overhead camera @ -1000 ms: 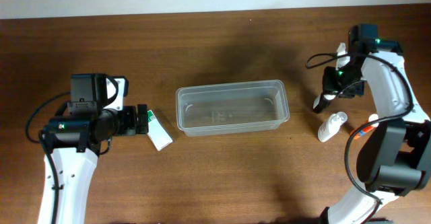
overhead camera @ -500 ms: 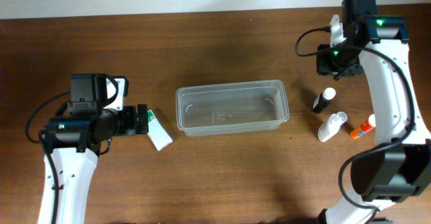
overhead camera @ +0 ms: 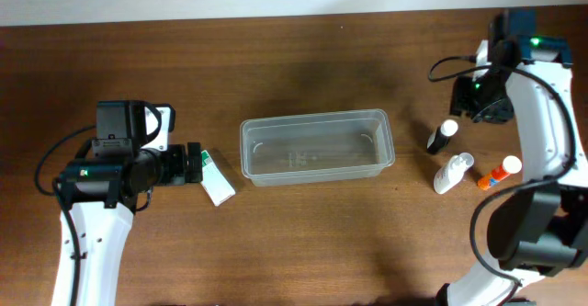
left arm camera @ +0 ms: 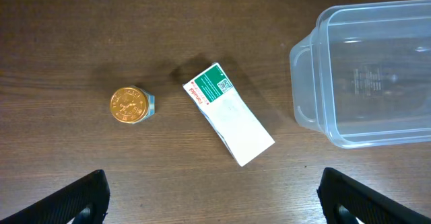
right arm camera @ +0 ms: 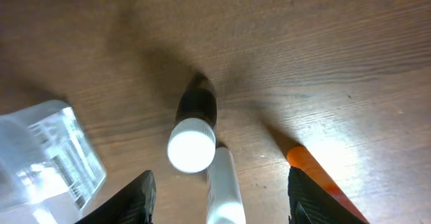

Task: Pack container
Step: 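Carry the black bottle into the container's right end and release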

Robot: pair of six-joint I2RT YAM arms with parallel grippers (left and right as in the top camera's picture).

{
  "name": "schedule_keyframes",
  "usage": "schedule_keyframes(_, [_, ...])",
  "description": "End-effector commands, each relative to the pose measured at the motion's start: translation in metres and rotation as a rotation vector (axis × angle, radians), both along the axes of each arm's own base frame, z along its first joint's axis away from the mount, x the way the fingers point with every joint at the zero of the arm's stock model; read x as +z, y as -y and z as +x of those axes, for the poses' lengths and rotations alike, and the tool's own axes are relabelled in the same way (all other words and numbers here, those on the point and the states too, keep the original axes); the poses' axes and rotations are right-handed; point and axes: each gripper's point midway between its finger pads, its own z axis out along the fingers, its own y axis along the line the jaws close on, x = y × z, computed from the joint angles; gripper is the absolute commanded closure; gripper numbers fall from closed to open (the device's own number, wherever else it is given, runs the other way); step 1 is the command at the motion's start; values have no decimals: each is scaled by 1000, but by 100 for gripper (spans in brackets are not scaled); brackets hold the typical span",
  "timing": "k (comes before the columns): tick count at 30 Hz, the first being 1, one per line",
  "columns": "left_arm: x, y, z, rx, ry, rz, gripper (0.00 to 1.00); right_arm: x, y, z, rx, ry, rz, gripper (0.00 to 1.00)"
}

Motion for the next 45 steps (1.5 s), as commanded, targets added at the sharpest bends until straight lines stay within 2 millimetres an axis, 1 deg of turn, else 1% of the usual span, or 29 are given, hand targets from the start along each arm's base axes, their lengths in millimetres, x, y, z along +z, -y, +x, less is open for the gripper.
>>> schedule_keyframes(1, [6,0,4,4,17,-11,1,-28,-5,-4,12,-64,23,45])
schedule_keyframes(4, [6,0,4,4,17,-11,1,-38,-8,-5,30,-81,31,44])
schedule_keyframes(10, [6,0,4,4,17,-11,1,-51,-8,-3,29,-105,36,45])
schedule_keyframes(16, [6,0,4,4,17,-11,1,-66,-9,-5,30,-146,52,47])
schedule_keyframes(20, [6,0,4,4,16,-11,1,-67,-11,-3,32,-140,58,58])
schedule_keyframes(22, [6,0,4,4,16,-11,0,-67,-11,-3,32,-139,62,62])
schedule_keyframes(27, [6,0,4,4,16,-11,1,-67,-17,-2,55,-133,91,67])
schedule_keyframes(30, [6,0,4,4,16,-11,0,-67,-22,-1,73,-130,104,68])
schedule_keyframes(33, [6,0,4,4,16,-11,1,-67,-25,0,81,-130,104,75])
schedule_keyframes(34, [6,0,4,4,16,-11,1,-67,-26,0,84,-128,103,76])
schedule_keyframes(39, [6,0,4,4,16,-11,1,-67,-26,1,85,-127,101,76])
schedule_keyframes(42, [6,0,4,4,16,-11,1,-67,-26,1,85,-126,100,82])
schedule_keyframes(45, [6,0,4,4,16,-11,1,-66,-26,2,85,-120,100,83])
